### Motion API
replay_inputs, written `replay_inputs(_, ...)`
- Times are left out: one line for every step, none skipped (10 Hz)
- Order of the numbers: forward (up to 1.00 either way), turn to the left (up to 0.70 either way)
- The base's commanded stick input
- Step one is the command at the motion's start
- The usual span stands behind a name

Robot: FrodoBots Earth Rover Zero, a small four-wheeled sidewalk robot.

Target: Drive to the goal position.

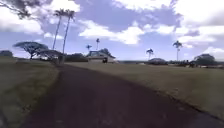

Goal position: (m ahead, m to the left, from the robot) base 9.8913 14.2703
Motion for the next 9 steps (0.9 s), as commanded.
replay_inputs(0.50, 0.00)
replay_inputs(0.50, 0.00)
replay_inputs(0.50, 0.00)
replay_inputs(0.50, 0.00)
replay_inputs(0.50, 0.00)
replay_inputs(0.50, 0.00)
replay_inputs(0.50, 0.00)
replay_inputs(0.50, 0.00)
replay_inputs(0.50, 0.00)
